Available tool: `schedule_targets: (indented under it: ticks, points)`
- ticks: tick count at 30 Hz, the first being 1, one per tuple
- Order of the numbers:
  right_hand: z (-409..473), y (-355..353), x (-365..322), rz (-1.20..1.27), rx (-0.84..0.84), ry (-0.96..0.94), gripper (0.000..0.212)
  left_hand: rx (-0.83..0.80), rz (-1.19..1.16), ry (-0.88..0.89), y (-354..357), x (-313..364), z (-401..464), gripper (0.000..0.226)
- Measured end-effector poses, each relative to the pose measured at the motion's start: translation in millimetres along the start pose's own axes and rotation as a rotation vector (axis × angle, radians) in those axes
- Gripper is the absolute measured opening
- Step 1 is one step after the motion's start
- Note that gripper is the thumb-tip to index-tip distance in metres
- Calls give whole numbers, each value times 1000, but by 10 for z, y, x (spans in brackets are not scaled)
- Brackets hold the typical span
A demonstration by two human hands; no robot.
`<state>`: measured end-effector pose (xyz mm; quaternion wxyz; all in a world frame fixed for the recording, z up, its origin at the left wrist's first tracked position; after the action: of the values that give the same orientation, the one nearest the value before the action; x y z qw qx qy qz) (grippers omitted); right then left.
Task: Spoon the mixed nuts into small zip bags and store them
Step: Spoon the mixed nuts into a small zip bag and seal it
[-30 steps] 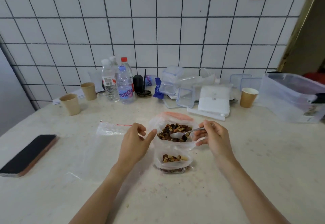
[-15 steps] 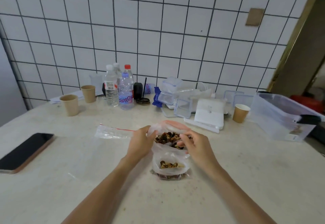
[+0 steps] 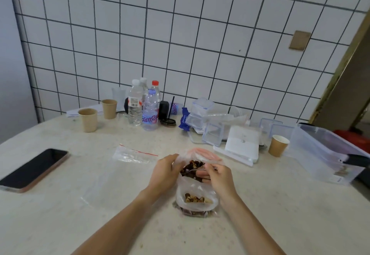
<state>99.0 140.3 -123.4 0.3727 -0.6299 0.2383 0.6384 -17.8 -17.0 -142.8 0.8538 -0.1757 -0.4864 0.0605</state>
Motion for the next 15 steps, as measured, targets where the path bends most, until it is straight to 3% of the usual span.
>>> schedule_targets:
  ticks: [6,15]
  points:
    - [-19,-114,-6,200,-11,196,25,93,9,-9,-48,37,13,14]
    - [-33,-419,61,259,-20,246,26,123,75,-15,-122,134,-29,30]
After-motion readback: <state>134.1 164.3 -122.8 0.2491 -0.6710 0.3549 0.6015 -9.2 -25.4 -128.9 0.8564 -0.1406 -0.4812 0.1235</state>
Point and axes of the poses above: each hand's wrist, its own z-axis towards the middle knuckle, its own y-axis out of the palm, x = y × z, the point moved 4 cm from there along z, towards the middle knuckle, and after that the axes turned 14 degrees about x, right-handed, at the moved point
